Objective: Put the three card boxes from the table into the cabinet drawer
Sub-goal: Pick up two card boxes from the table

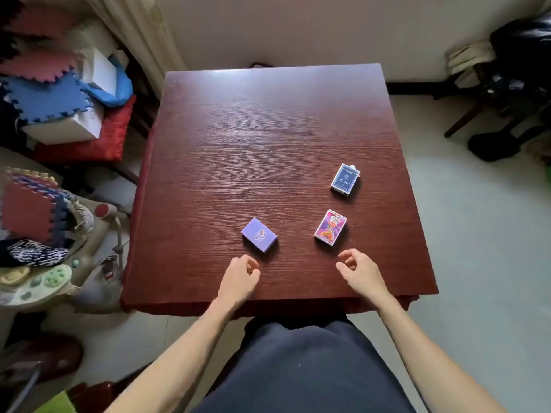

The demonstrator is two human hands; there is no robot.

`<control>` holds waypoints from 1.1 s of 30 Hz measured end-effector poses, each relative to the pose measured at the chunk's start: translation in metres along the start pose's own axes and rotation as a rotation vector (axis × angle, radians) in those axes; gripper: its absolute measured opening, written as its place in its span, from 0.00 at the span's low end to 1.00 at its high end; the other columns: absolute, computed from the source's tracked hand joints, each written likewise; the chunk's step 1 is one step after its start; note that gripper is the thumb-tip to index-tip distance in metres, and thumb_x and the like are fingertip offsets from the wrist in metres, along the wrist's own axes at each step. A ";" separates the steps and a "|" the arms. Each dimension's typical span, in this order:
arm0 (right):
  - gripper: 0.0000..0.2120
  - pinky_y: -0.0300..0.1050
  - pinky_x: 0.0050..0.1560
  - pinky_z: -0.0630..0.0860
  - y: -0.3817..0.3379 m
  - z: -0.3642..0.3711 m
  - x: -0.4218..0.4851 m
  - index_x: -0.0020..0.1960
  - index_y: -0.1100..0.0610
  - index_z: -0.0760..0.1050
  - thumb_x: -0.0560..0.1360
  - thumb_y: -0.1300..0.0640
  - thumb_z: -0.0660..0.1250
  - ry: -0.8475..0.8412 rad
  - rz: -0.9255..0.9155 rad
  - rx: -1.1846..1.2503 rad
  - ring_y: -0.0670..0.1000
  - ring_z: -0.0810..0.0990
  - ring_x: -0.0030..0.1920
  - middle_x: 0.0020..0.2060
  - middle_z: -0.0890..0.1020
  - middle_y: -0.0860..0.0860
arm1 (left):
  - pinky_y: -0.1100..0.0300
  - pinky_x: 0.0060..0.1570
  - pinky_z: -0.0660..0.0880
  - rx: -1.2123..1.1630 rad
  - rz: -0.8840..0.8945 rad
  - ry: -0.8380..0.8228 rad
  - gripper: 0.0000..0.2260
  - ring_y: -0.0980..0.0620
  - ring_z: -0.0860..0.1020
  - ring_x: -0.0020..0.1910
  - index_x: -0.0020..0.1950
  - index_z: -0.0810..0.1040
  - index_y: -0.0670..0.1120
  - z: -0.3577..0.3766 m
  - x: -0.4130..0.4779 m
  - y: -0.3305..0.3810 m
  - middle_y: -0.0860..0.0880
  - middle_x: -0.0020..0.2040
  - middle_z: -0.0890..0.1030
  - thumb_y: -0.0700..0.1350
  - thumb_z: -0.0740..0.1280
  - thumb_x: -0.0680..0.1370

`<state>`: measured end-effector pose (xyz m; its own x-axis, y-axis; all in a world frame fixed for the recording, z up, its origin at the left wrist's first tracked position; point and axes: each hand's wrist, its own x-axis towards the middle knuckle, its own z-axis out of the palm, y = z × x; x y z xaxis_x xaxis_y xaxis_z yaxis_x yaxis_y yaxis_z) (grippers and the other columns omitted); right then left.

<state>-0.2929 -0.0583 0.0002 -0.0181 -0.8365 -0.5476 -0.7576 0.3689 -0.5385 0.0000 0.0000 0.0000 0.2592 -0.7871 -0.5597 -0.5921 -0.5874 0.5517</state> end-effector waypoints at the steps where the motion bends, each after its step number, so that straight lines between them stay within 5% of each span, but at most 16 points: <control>1: 0.12 0.46 0.52 0.78 -0.008 -0.001 0.011 0.57 0.47 0.78 0.74 0.49 0.70 0.014 -0.038 -0.029 0.51 0.82 0.49 0.50 0.79 0.49 | 0.55 0.51 0.74 0.057 0.051 0.063 0.08 0.49 0.75 0.52 0.53 0.76 0.49 -0.003 0.011 0.009 0.49 0.53 0.74 0.47 0.66 0.74; 4: 0.25 0.54 0.62 0.77 -0.037 -0.010 0.035 0.69 0.48 0.72 0.74 0.49 0.71 -0.003 -0.003 -0.133 0.56 0.78 0.60 0.60 0.74 0.54 | 0.51 0.49 0.74 0.203 0.061 0.105 0.19 0.45 0.68 0.62 0.62 0.71 0.49 -0.013 0.037 0.039 0.47 0.63 0.67 0.48 0.68 0.73; 8: 0.37 0.59 0.66 0.72 -0.062 -0.008 0.063 0.78 0.47 0.63 0.72 0.49 0.72 -0.039 -0.018 -0.384 0.60 0.69 0.70 0.72 0.66 0.55 | 0.45 0.61 0.73 0.338 -0.001 -0.041 0.34 0.42 0.57 0.73 0.75 0.60 0.54 -0.014 0.062 0.051 0.44 0.76 0.54 0.51 0.71 0.72; 13: 0.38 0.65 0.69 0.66 -0.078 0.002 0.083 0.78 0.43 0.60 0.73 0.52 0.73 -0.091 -0.093 -0.594 0.62 0.58 0.78 0.79 0.58 0.58 | 0.45 0.62 0.73 0.368 -0.014 -0.122 0.38 0.42 0.55 0.75 0.77 0.55 0.58 -0.012 0.070 0.051 0.45 0.78 0.51 0.52 0.72 0.73; 18: 0.32 0.63 0.64 0.72 -0.076 0.010 0.091 0.73 0.48 0.67 0.71 0.53 0.75 -0.054 -0.114 -0.649 0.60 0.64 0.72 0.73 0.64 0.56 | 0.46 0.58 0.76 0.342 -0.016 -0.064 0.36 0.42 0.59 0.72 0.76 0.58 0.57 -0.006 0.069 0.046 0.45 0.75 0.56 0.50 0.72 0.73; 26: 0.32 0.58 0.63 0.75 -0.068 0.005 0.098 0.67 0.47 0.72 0.67 0.48 0.79 -0.089 -0.112 -0.519 0.59 0.67 0.67 0.67 0.67 0.54 | 0.49 0.50 0.78 0.447 -0.078 0.024 0.33 0.42 0.68 0.60 0.71 0.62 0.54 0.004 0.071 0.057 0.43 0.64 0.65 0.48 0.73 0.70; 30: 0.32 0.51 0.65 0.73 -0.056 0.004 0.087 0.64 0.46 0.74 0.63 0.41 0.80 -0.051 -0.018 -0.195 0.55 0.72 0.62 0.61 0.68 0.53 | 0.50 0.50 0.76 0.408 -0.087 -0.001 0.33 0.42 0.68 0.59 0.72 0.62 0.57 -0.001 0.069 0.055 0.43 0.63 0.66 0.51 0.72 0.70; 33: 0.33 0.45 0.57 0.74 -0.042 0.005 0.063 0.61 0.43 0.74 0.60 0.35 0.79 -0.040 0.047 0.105 0.45 0.77 0.52 0.57 0.71 0.50 | 0.49 0.55 0.72 0.257 -0.124 -0.032 0.34 0.41 0.68 0.61 0.73 0.61 0.61 -0.006 0.060 0.047 0.44 0.63 0.67 0.56 0.70 0.69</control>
<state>-0.2591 -0.1240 -0.0148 -0.0244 -0.8009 -0.5982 -0.6838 0.4499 -0.5745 -0.0077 -0.0764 -0.0038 0.3204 -0.7034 -0.6345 -0.7324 -0.6087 0.3051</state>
